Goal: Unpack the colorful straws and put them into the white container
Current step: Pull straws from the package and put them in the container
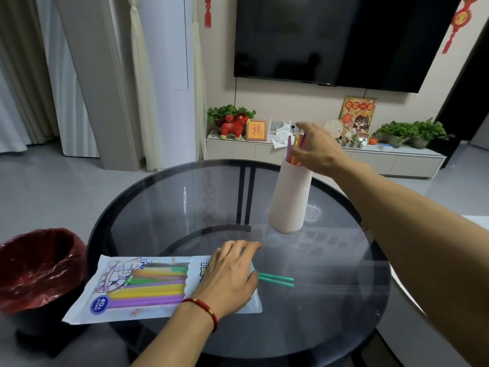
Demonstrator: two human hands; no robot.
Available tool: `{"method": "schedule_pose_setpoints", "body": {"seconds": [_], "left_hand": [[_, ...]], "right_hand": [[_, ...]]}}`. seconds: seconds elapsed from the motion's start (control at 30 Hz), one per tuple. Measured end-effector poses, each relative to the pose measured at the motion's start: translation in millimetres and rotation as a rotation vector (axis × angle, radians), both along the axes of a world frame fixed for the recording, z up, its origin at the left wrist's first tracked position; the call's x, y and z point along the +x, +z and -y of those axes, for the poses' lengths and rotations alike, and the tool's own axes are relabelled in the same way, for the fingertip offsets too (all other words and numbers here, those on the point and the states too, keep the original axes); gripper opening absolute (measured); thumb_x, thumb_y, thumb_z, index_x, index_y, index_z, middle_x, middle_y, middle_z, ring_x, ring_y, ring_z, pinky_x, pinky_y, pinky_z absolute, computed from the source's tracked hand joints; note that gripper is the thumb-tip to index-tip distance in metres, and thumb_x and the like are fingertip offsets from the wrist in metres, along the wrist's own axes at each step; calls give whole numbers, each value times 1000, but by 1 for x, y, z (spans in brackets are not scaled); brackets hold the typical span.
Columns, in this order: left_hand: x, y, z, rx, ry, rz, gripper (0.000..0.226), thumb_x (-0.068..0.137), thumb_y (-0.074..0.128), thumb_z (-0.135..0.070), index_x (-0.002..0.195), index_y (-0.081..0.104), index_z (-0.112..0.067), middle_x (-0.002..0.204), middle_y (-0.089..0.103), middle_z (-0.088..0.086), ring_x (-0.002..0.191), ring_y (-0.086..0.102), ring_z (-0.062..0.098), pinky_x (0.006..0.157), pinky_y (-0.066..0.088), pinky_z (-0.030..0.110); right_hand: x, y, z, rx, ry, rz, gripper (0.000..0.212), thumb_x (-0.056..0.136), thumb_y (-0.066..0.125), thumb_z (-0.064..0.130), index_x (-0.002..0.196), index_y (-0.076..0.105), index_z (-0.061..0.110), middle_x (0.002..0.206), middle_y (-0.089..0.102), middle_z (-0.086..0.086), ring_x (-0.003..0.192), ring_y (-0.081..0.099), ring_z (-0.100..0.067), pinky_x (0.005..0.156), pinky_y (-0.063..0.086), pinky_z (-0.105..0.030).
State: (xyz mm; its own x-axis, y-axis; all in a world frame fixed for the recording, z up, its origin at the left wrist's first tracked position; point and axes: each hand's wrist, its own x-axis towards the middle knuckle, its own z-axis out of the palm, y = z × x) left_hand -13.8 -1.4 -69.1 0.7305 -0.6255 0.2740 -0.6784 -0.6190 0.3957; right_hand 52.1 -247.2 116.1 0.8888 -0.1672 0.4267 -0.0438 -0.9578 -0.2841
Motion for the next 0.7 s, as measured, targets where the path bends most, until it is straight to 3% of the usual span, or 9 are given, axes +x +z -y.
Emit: {"method": "schedule_pose_setpoints", "body": {"seconds": [0.07, 0.17, 0.27, 0.33, 0.37, 0.43, 0.53, 0.6, 0.7], "left_hand": [[-1, 0, -2, 41, -17, -6, 60, 95, 50, -38, 149, 27, -28, 146, 38, -6, 133, 34, 17, 112, 31, 35], [1, 0, -11, 116, -44, 10, 78, 83, 58, -56, 149, 24, -30, 146, 36, -6, 135, 34, 20, 114, 28, 40], [2, -5, -22, 345, -12, -46, 118, 62, 53, -87, 155, 3, -33, 163, 14, 4, 150, 13, 26, 121, 8, 56], [0, -11, -27, 483, 17, -112, 134, 55, 47, -96, 153, -18, -33, 166, -7, 8, 153, -6, 28, 120, -5, 60], [0, -12, -28, 499, 30, -131, 136, 54, 47, -97, 153, -21, -32, 166, -5, 8, 153, -7, 27, 119, -6, 61], [0, -11, -27, 461, 53, -127, 138, 53, 49, -95, 155, -16, -27, 159, 19, 5, 150, 10, 26, 120, -1, 61], [-1, -4, -25, 413, 66, -36, 133, 55, 54, -90, 156, -3, -25, 141, 36, 1, 136, 32, 26, 121, 12, 56], [-3, 0, -25, 396, 66, 10, 126, 57, 58, -83, 155, 5, -25, 136, 39, 0, 130, 37, 25, 119, 19, 54], [-5, 8, -25, 371, 39, 82, 110, 63, 64, -65, 153, 14, -24, 130, 38, -3, 124, 41, 22, 116, 24, 51]], "right_hand": [[-4, 2, -1, 27, 15, 42, 63, 99, 65, 24, 155, 42, 6, 159, 46, -17, 144, 45, -33, 120, 35, -50], [-20, 4, -10, 62, 9, 348, 42, 99, 61, 19, 139, 57, 8, 146, 59, -13, 134, 52, -28, 108, 36, -35], [-47, -13, -26, 3, 94, 430, 23, 96, 61, 12, 118, 68, 7, 122, 71, -13, 110, 60, -24, 95, 38, -28], [-68, -43, -35, 43, 90, 387, 12, 95, 63, 13, 102, 71, 8, 100, 75, -9, 88, 64, -20, 80, 53, -33], [-78, -62, -39, 82, 43, 347, 11, 94, 63, 16, 96, 73, 9, 92, 75, -6, 79, 65, -21, 71, 56, -32], [-96, -106, -44, 152, -78, 189, 15, 91, 62, 21, 88, 74, 12, 84, 73, -4, 70, 65, -24, 57, 48, -24], [-117, -170, -50, 334, -145, -108, 23, 94, 57, 27, 79, 69, 14, 74, 68, -4, 73, 63, -29, 62, 44, -32], [-127, -196, -56, 428, -119, -136, 31, 101, 51, 30, 74, 59, 18, 71, 59, 0, 76, 58, -28, 67, 39, -34], [-133, -212, -65, 426, -28, -150, 30, 107, 41, 32, 86, 59, 19, 86, 61, -1, 86, 56, -24, 73, 40, -36]]}}
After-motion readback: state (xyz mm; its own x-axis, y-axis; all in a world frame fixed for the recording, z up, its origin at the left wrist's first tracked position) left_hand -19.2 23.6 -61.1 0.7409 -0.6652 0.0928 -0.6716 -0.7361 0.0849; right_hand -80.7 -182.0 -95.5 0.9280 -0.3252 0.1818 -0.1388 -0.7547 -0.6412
